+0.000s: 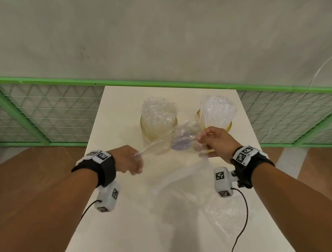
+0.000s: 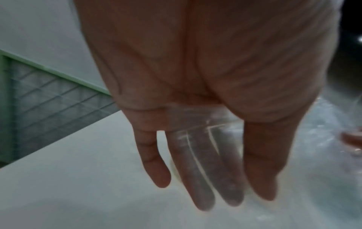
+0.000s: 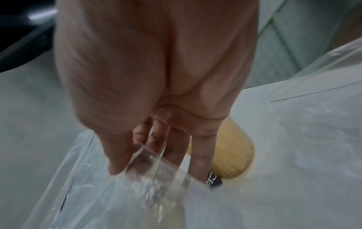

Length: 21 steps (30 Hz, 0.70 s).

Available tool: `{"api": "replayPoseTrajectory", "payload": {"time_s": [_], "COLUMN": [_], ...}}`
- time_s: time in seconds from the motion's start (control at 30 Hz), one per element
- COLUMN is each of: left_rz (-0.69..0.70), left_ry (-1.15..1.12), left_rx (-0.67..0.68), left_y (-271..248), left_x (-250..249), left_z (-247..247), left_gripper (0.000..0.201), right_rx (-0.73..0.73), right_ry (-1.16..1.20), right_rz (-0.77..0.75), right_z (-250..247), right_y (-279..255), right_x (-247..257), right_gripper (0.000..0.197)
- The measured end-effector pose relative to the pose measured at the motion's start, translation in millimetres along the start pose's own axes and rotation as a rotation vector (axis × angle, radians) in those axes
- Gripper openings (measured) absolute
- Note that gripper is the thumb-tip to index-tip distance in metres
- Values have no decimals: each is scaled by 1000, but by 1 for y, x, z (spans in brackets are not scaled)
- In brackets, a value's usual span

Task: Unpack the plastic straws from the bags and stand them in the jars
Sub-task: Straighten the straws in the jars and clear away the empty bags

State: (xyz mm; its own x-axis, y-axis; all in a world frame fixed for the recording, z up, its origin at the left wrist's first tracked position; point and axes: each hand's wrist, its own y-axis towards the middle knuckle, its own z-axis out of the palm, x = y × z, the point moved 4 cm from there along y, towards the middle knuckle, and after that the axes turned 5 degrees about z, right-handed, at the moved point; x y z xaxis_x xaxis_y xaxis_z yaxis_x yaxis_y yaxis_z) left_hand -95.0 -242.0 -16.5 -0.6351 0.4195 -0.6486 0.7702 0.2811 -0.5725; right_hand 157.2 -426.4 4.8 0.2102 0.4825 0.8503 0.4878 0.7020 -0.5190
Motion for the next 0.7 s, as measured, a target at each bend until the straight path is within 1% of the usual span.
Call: {"api": "replayPoseTrajectory", "payload": {"time_s": [0.07,0.1,0.13,0.17,0.2,0.23,0.3,0.33,0.37,0.4,0.43,0.47,0.5,0.57,0.6,0.63,0.7], "left_rz": [-29,-30,-25,-13,4,25,32,19,-5,-40,-74,-94,-96,-86,-83,-86,-100], "left_ry": [-87,-150,-232,-335,-441,-546,-758,-837,-873,-855,-791,-706,-623,-535,-543,-578,-670], "left_rx": [-59,-113,-177,-246,-314,-378,-459,-460,-433,-379,-315,-258,-222,-208,-222,-242,-293], "left_y": [-3,-2,0,2,2,3,1,0,0,-1,-2,-3,-4,-3,-3,-2,-2], "left_x": [15,19,21,22,20,18,15,14,16,18,21,24,27,30,31,31,33], "left_z": [0,-1,-2,-3,-5,-7,-9,-9,-6,-1,6,14,23,36,40,42,43], "left_gripper": [11,10,8,5,5,7,9,14,24,34,42,44,36,10,8,10,11], "right_rx": [-133,-196,-227,-216,-163,-97,-16,-23,-52,-91,-120,-129,-129,-127,-130,-129,-87], "right_ry": [-38,-97,-164,-225,-267,-292,-266,-212,-136,-63,4,52,97,152,150,122,-8], "right_rz": [-21,-32,-33,-13,26,74,111,101,87,77,73,77,82,77,67,59,78], "right_z": [-12,-17,-19,-19,-18,-14,-9,-8,-8,-9,-10,-11,-12,-13,-12,-11,-8], "right_y": [0,0,0,1,2,3,5,4,3,3,2,1,0,0,0,0,-2], "right_x": [-4,-6,-8,-11,-16,-23,-34,-36,-36,-36,-36,-35,-36,-36,-36,-36,-39], "right_gripper": [21,24,30,36,39,38,24,15,9,7,5,5,7,6,7,11,21]}}
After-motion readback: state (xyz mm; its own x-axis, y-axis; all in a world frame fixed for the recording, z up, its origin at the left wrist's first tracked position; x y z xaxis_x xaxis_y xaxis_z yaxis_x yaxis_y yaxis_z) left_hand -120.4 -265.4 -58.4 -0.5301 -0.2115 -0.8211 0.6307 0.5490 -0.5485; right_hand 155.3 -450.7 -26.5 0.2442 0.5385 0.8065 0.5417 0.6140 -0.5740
